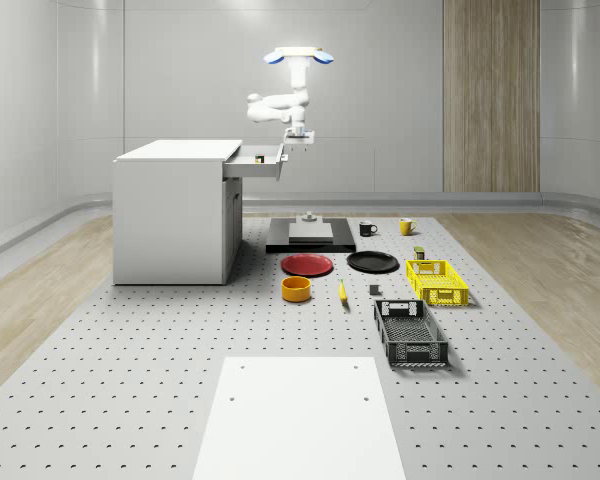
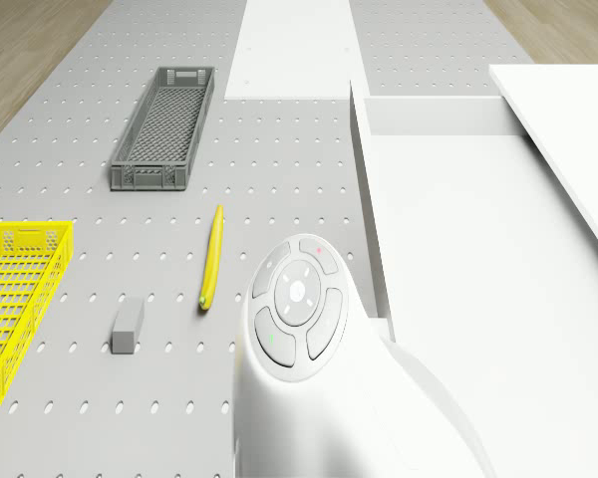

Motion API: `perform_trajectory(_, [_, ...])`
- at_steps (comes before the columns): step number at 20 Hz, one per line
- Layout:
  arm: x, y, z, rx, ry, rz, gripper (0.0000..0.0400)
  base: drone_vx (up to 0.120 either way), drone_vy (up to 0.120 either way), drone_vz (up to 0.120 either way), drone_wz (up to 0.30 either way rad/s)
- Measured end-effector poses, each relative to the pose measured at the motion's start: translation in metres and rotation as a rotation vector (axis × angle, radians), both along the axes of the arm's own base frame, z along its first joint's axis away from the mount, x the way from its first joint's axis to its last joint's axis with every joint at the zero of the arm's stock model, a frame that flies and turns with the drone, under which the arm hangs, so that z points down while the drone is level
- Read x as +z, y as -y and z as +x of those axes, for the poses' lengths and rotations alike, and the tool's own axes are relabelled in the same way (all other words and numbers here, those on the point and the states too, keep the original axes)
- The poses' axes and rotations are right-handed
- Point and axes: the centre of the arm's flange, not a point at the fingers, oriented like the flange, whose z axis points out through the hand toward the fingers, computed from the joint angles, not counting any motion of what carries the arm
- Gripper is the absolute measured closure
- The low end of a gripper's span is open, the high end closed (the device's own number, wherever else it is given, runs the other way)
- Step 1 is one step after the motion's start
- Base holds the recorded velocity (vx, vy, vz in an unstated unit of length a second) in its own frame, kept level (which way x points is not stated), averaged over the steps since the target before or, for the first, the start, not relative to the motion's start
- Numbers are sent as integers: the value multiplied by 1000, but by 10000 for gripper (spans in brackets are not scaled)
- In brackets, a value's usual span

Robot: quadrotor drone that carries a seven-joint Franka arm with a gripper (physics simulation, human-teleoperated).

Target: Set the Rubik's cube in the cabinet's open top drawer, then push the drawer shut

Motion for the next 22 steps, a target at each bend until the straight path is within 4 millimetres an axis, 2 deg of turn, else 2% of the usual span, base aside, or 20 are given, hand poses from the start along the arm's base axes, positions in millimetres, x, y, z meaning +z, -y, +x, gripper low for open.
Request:
perform_trajectory(8, [0,0,0,0,0,0,0,0,120,-95,0])
perform_trajectory(9, [2,-6,-2,-8,-2,-95,0,0,40,0,0])
perform_trajectory(11, [11,7,-9,24,4,-410,0,0,0,0,0])
perform_trajectory(13, [26,13,-8,97,31,-700,0,0,0,0,0])
perform_trajectory(15, [43,27,-6,103,42,-940,0,0,0,0,0])
perform_trajectory(18, [65,54,-4,64,30,-1194,0,0,0,0,0])
perform_trajectory(22, [83,78,-2,31,17,-1386,0,0,-50,0,0])
